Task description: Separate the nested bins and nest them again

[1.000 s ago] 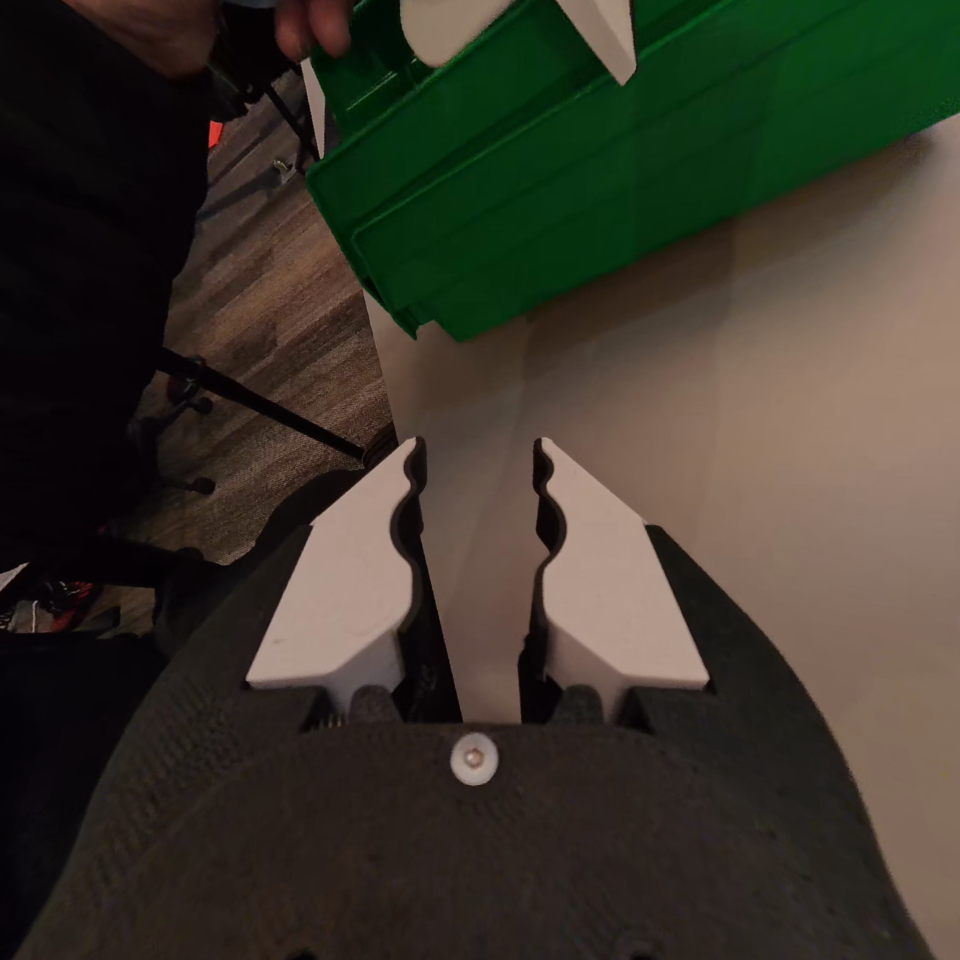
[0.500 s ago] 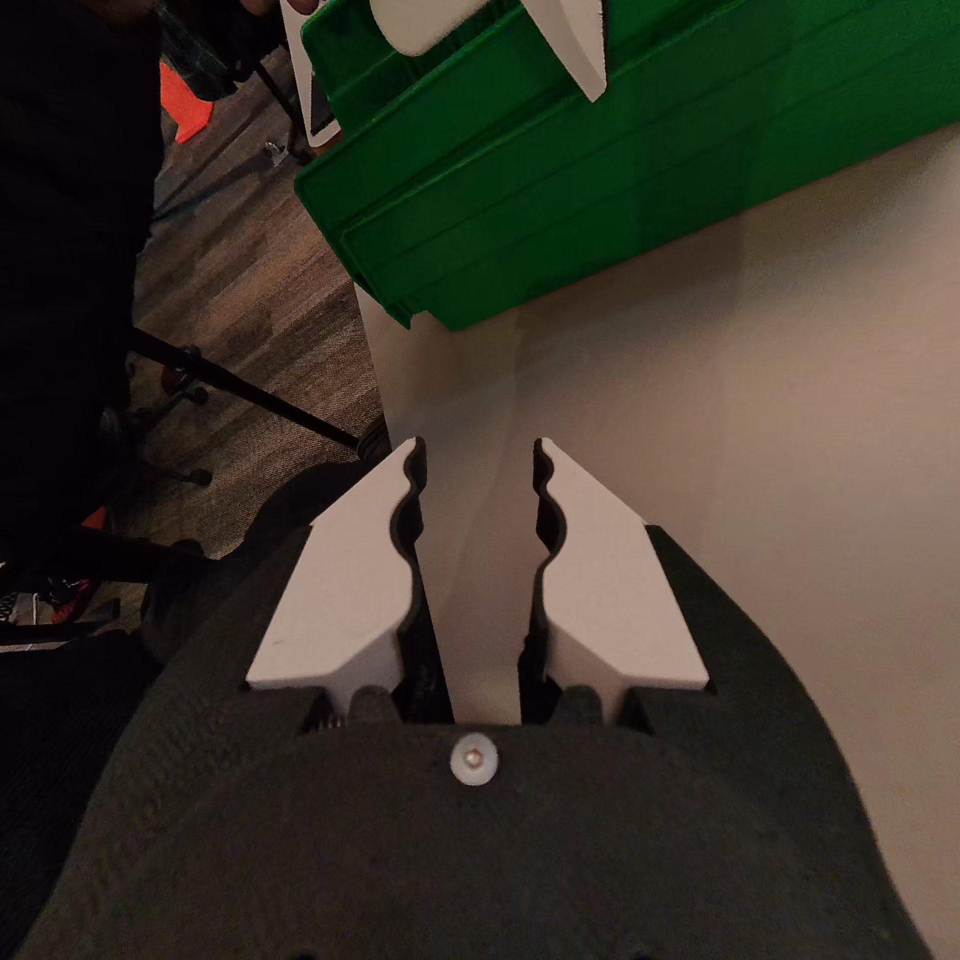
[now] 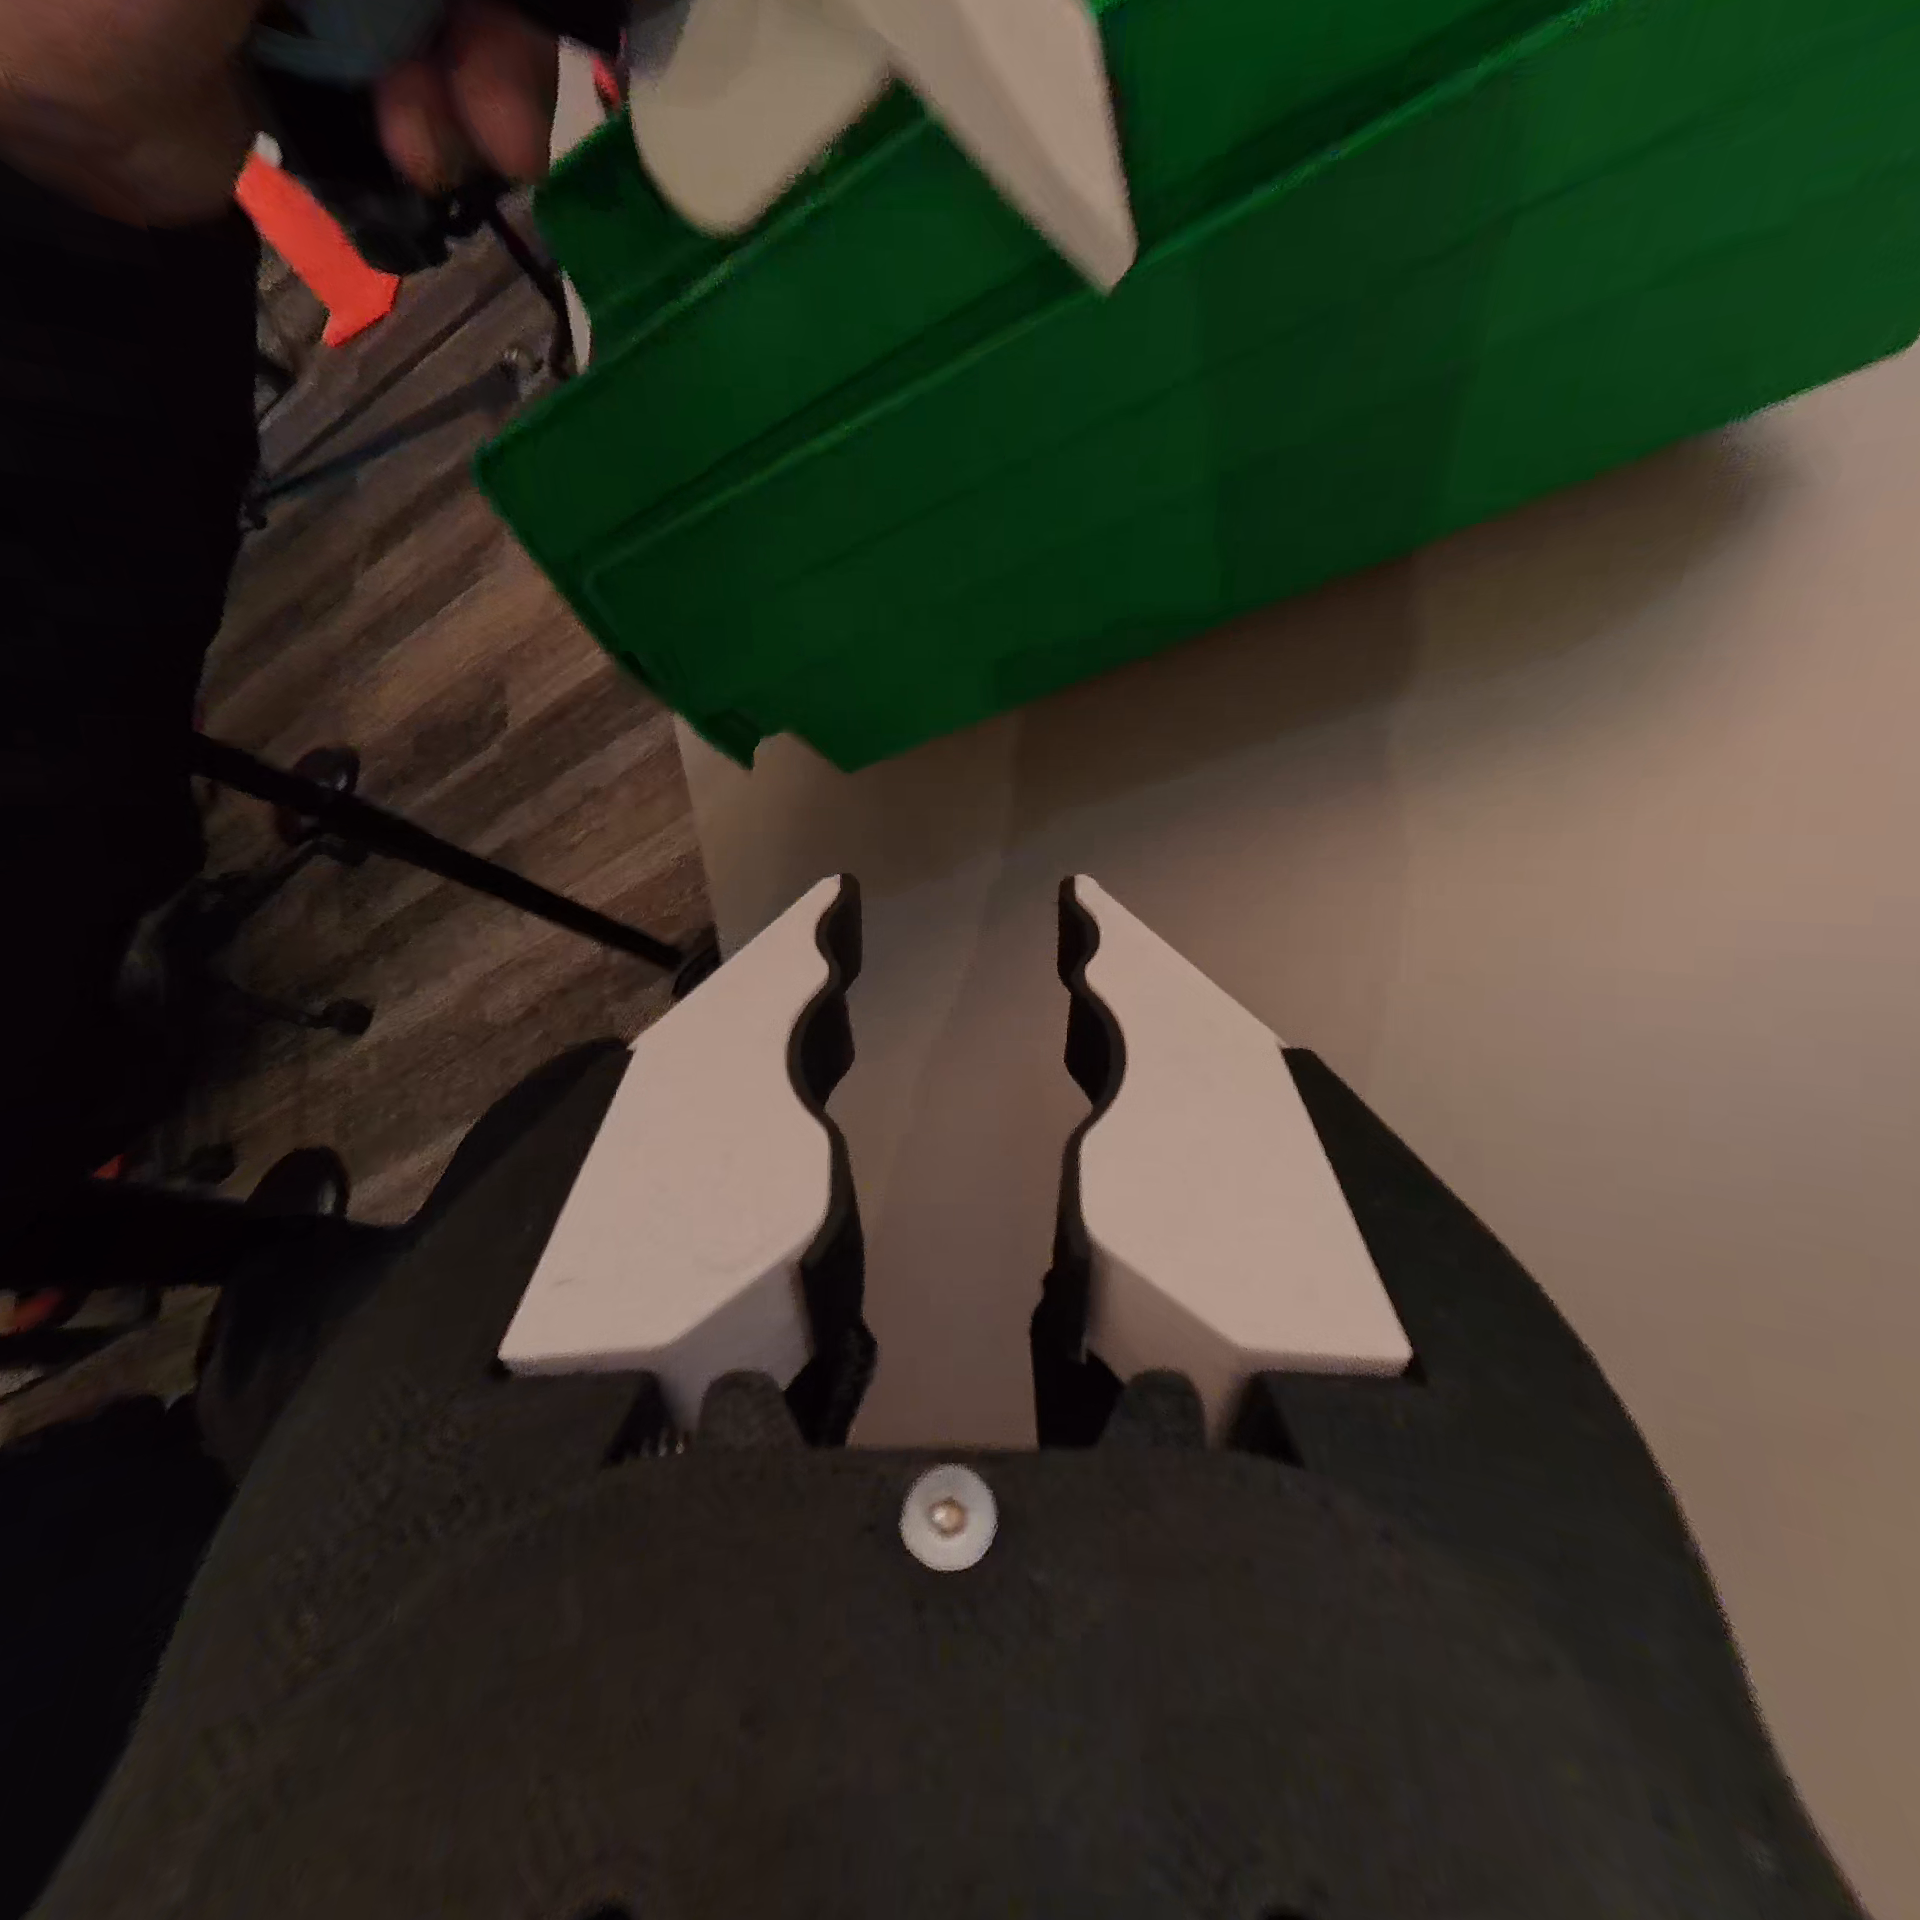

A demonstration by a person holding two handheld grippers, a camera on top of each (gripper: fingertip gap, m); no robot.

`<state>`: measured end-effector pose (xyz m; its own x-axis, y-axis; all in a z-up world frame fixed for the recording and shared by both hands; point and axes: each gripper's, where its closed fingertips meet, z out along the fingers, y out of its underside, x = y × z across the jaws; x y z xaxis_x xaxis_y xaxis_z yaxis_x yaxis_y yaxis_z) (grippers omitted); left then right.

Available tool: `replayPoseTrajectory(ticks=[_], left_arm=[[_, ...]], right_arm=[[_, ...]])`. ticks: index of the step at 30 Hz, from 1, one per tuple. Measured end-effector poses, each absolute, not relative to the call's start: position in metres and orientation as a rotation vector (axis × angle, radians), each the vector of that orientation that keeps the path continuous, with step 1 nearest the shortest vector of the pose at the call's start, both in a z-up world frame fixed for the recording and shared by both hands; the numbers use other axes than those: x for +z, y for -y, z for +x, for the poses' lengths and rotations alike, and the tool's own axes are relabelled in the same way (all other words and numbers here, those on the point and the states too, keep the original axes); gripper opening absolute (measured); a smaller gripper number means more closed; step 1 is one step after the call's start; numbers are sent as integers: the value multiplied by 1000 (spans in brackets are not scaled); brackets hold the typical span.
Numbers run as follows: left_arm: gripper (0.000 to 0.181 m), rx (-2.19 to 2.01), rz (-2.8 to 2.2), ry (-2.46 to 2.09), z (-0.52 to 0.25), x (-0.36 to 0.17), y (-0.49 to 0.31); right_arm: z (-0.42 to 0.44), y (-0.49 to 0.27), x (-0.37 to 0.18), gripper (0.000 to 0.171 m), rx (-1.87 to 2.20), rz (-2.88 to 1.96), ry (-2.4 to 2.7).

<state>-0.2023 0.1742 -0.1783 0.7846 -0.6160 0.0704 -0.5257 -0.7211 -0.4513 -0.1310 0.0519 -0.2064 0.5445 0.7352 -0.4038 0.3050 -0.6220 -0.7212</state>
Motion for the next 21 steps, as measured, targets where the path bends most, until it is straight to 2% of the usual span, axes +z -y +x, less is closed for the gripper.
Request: replayPoseTrajectory(ticks=[7, 10, 16, 21], left_arm=[[106, -287, -2572, -961, -196, -183, -164], [105, -310, -2566, -997, -188, -185, -159], [103, -314, -2535, -1005, -187, -188, -164], [102, -311, -2494, -1008, -184, -184, -169]], right_arm=[[-129, -129, -176, 29, 825, -2013, 668], [-129, -157, -171, 20, 739, -1926, 671], [-128, -175, -180, 2, 647, -1886, 725], [-126, -179, -179, 0, 540, -1870, 790]])
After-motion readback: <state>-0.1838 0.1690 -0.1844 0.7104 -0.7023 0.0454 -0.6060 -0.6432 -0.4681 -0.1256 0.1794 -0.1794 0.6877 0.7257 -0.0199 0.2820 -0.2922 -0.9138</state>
